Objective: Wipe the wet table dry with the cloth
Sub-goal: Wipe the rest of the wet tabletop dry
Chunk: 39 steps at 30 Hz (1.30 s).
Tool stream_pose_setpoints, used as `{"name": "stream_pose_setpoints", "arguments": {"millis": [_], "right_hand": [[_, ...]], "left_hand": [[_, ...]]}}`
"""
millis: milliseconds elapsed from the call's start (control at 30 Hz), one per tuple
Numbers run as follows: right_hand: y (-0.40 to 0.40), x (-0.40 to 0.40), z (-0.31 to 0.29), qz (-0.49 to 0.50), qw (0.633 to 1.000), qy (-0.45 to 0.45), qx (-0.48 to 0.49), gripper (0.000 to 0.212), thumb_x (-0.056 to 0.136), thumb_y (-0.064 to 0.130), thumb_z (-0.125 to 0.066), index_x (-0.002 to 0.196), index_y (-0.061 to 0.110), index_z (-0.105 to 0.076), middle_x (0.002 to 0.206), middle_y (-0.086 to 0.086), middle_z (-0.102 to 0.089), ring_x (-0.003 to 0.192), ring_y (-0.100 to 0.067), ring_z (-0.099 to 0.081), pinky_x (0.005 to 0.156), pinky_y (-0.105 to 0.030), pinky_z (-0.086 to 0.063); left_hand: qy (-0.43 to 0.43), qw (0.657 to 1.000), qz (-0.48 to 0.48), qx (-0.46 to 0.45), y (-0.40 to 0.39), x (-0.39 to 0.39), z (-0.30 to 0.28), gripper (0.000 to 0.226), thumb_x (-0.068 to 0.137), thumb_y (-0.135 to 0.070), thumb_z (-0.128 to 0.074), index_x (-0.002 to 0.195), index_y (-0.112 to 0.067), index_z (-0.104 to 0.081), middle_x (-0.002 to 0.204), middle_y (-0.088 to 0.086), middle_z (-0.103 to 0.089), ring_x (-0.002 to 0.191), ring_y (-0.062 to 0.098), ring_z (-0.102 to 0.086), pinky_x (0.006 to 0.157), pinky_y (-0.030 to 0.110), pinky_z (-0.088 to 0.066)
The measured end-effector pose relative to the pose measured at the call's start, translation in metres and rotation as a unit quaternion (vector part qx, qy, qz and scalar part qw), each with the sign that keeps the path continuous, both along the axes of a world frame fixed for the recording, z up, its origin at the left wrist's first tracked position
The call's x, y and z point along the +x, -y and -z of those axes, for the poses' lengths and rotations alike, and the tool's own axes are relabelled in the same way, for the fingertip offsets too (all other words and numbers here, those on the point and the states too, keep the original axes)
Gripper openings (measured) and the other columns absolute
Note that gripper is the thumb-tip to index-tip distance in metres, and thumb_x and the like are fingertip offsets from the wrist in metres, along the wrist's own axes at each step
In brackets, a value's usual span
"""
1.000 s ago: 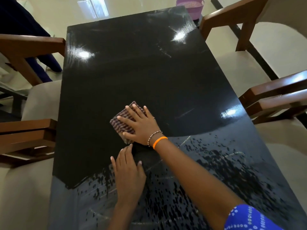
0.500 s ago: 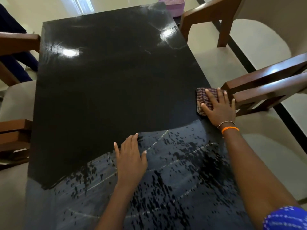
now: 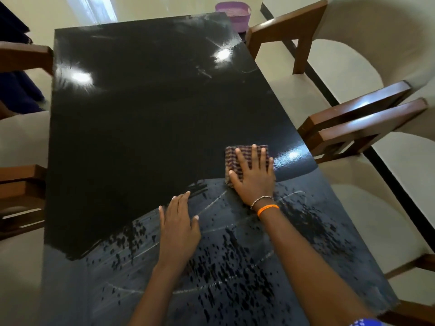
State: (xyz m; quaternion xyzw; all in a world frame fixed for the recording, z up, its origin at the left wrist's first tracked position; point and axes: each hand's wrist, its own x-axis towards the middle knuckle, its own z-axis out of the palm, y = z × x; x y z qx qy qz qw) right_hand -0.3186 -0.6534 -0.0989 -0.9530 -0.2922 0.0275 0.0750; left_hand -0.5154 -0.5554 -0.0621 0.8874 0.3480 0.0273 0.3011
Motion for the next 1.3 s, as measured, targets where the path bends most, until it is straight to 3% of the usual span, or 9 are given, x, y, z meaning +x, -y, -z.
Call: {"name": "stream_pose_setpoints", "arguments": {"millis": [333,500,567,833,967,1067,1200,1300], "right_hand": [[-0.146,-0.174,-0.003,-0.182,0.981,-0.055,0.028,0.069,0.088,0.058,-0.036,0.149,0.034,-0.015,0.159,-0.014,0.000,0.146,-0.034,0.007,0.116,-0.049,0.010],[-0.208,-0.264,-0.002,-0.287,0.954,-0.078,0.025,0.069,0.088,0.057,-0.038,0.149,0.032,-0.016,0.159,-0.014,0.002,0.146,-0.035,0.007,0.117,-0.050,0.011],[-0.221,-0.291,-0.002,-0.317,0.944,-0.084,0.021,0.069,0.088,0.056,-0.040,0.149,0.032,-0.017,0.159,-0.013,0.003,0.146,-0.034,0.008,0.115,-0.049,0.016],[-0.194,-0.284,0.000,-0.423,0.905,-0.041,0.000,0.063,0.088,0.058,-0.039,0.146,0.042,-0.020,0.160,-0.003,-0.005,0.148,-0.027,0.001,0.116,-0.050,0.006],[-0.146,-0.228,-0.001,-0.342,0.939,-0.021,-0.022,0.065,0.084,0.062,-0.029,0.145,0.048,-0.009,0.160,0.001,-0.004,0.148,-0.024,0.001,0.117,-0.055,-0.003],[-0.103,-0.176,-0.004,-0.243,0.969,-0.018,-0.045,0.065,0.083,0.063,-0.027,0.142,0.051,-0.004,0.161,0.003,-0.003,0.148,-0.022,0.000,0.115,-0.056,-0.001],[-0.047,-0.126,-0.008,-0.107,0.993,-0.008,-0.053,0.073,0.077,0.063,-0.014,0.146,0.042,-0.019,0.160,0.000,-0.010,0.148,-0.024,-0.007,0.114,-0.058,0.003],[-0.043,-0.132,-0.009,-0.017,1.000,-0.012,-0.009,0.074,0.076,0.055,-0.022,0.144,0.029,-0.034,0.157,-0.008,-0.021,0.146,-0.031,-0.013,0.116,-0.057,-0.005]], "left_hand": [[0.026,0.991,-0.131,-0.025,-0.069,-0.132,-0.012,0.057,0.087,-0.005,-0.052,0.140,-0.015,-0.033,0.143,0.004,-0.037,0.137,0.018,-0.028,0.118,0.042,-0.003],[0.056,0.969,-0.232,-0.066,-0.097,-0.200,-0.015,0.056,0.087,0.005,-0.048,0.139,-0.008,-0.033,0.143,0.012,-0.036,0.133,0.024,-0.033,0.114,0.039,-0.025],[0.064,0.963,-0.253,-0.072,-0.101,-0.222,-0.015,0.058,0.086,0.008,-0.046,0.141,-0.006,-0.032,0.143,0.013,-0.035,0.133,0.024,-0.034,0.113,0.035,-0.027],[0.078,0.945,-0.256,-0.189,-0.089,-0.254,-0.011,0.054,0.091,0.006,-0.041,0.143,-0.006,-0.028,0.147,0.013,-0.030,0.135,0.024,-0.032,0.114,0.036,-0.025],[0.075,0.942,-0.259,-0.199,-0.083,-0.253,-0.010,0.056,0.092,-0.002,-0.045,0.144,-0.011,-0.025,0.146,0.008,-0.028,0.134,0.020,-0.031,0.107,0.025,-0.025],[0.067,0.942,-0.270,-0.188,-0.083,-0.250,-0.007,0.057,0.093,-0.008,-0.047,0.145,-0.014,-0.024,0.146,0.007,-0.027,0.133,0.021,-0.033,0.108,0.031,-0.030],[0.072,0.940,-0.276,-0.188,-0.084,-0.252,-0.004,0.056,0.094,-0.008,-0.045,0.145,-0.014,-0.024,0.147,0.006,-0.028,0.134,0.021,-0.033,0.110,0.035,-0.031],[0.102,0.929,-0.281,-0.220,-0.085,-0.259,-0.002,0.052,0.095,-0.006,-0.040,0.144,-0.015,-0.027,0.148,0.005,-0.028,0.134,0.019,-0.034,0.110,0.034,-0.031]]}}
